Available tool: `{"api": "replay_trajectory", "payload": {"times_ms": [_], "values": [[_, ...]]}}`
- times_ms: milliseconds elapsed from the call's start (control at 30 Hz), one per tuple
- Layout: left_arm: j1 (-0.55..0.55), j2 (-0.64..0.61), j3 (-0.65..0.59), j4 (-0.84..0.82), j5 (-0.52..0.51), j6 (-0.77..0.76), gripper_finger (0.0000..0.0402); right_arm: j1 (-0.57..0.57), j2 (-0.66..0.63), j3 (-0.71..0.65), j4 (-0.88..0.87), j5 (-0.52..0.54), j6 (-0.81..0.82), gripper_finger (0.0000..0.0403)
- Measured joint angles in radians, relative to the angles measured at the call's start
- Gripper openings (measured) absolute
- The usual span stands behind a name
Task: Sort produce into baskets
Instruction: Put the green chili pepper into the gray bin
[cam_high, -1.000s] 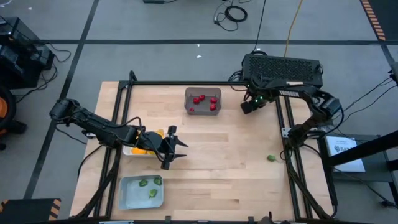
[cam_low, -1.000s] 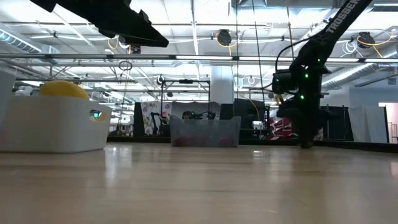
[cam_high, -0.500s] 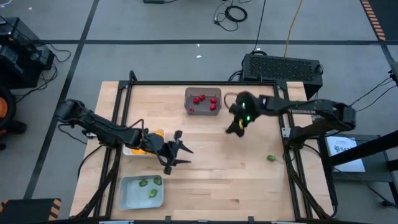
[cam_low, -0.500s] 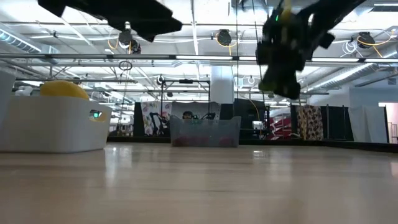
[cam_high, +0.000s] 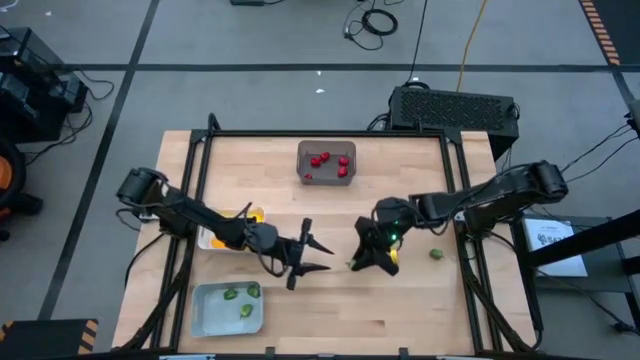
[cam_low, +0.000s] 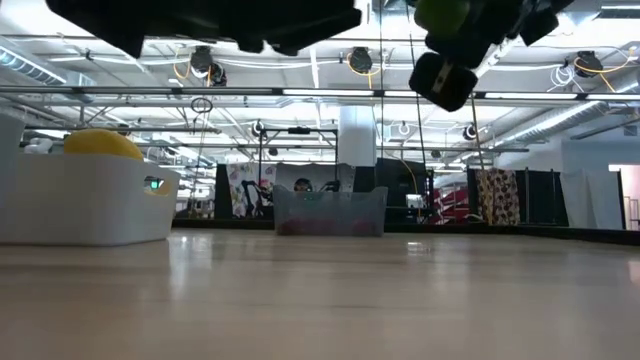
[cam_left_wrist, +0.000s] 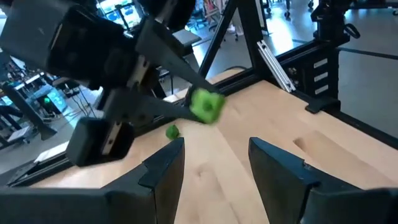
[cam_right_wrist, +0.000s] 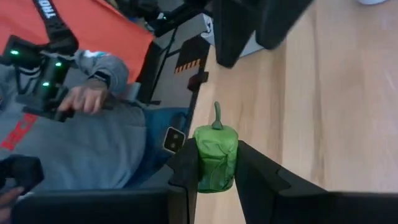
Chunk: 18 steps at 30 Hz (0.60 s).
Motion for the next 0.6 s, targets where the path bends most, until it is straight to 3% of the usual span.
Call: {"api": "replay_trajectory", "payload": {"times_ms": [133,600], "values": [[0.000,0.046,0.049,0.006,0.000,0.000,0.0187,0.028,0.023,0.000,0.014,0.052,-0.007,0.0079],[0.000,0.082,0.094,-0.015,0.024,0.003,0.0187,0.026,0.062,0.000,0.030,0.055,-0.051,0.0080]]}}
